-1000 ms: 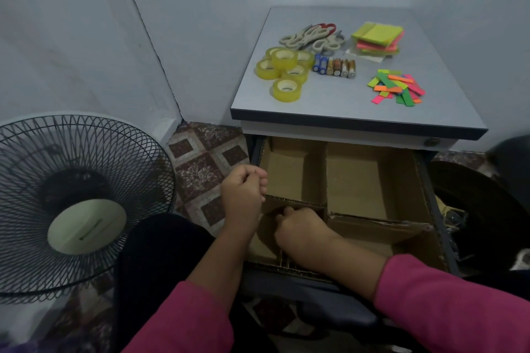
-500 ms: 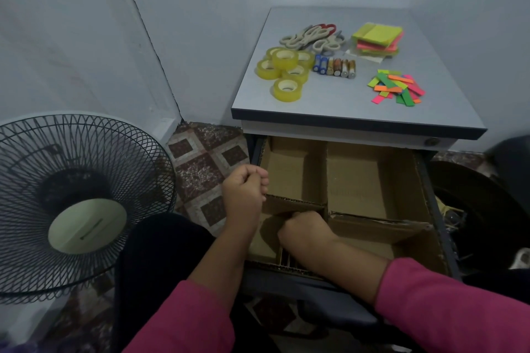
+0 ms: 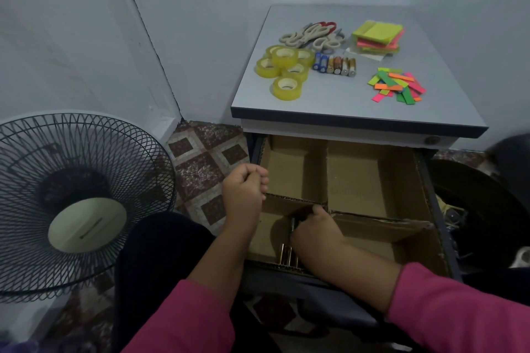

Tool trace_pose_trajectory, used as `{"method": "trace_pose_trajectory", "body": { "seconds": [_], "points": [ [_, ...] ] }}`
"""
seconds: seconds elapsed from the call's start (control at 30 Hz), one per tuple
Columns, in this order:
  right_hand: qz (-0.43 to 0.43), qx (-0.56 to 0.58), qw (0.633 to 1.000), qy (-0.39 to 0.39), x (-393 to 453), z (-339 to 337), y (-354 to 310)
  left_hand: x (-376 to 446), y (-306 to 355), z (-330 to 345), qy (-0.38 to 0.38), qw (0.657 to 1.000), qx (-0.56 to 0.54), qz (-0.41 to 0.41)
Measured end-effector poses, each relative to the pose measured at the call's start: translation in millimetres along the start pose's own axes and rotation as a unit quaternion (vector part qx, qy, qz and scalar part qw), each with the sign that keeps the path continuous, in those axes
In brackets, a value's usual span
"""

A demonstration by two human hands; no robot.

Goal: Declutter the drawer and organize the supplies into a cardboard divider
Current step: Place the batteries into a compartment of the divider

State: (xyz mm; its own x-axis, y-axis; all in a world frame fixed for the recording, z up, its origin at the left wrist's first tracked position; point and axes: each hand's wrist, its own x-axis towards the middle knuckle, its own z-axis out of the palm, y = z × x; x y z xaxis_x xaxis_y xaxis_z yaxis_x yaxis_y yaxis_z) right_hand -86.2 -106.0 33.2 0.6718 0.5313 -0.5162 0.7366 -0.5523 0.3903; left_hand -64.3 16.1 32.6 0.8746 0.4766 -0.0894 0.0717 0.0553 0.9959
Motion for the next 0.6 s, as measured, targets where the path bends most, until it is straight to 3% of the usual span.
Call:
{"method": "trace_pose_trajectory", "body": {
  "seconds": [0.13,0.37,0.6],
  "points": [
    [0.003,-0.018,1.0,-0.023,2.1,-0.9,-2.9,-0.1,-0.6,-0.3,0.0,1.0,0.002,0.003],
    [0.032,0.053,0.998,0.026,-1.0,6.4,0.0,-0.8,0.3,-0.3,-0.004,1.0,0.005,0.002],
    [0.027,0.042,0.998,0.024,2.5,8.6,0.6,-2.7,2.4,0.1,-0.004,1.0,0.005,0.003]
  ]
}}
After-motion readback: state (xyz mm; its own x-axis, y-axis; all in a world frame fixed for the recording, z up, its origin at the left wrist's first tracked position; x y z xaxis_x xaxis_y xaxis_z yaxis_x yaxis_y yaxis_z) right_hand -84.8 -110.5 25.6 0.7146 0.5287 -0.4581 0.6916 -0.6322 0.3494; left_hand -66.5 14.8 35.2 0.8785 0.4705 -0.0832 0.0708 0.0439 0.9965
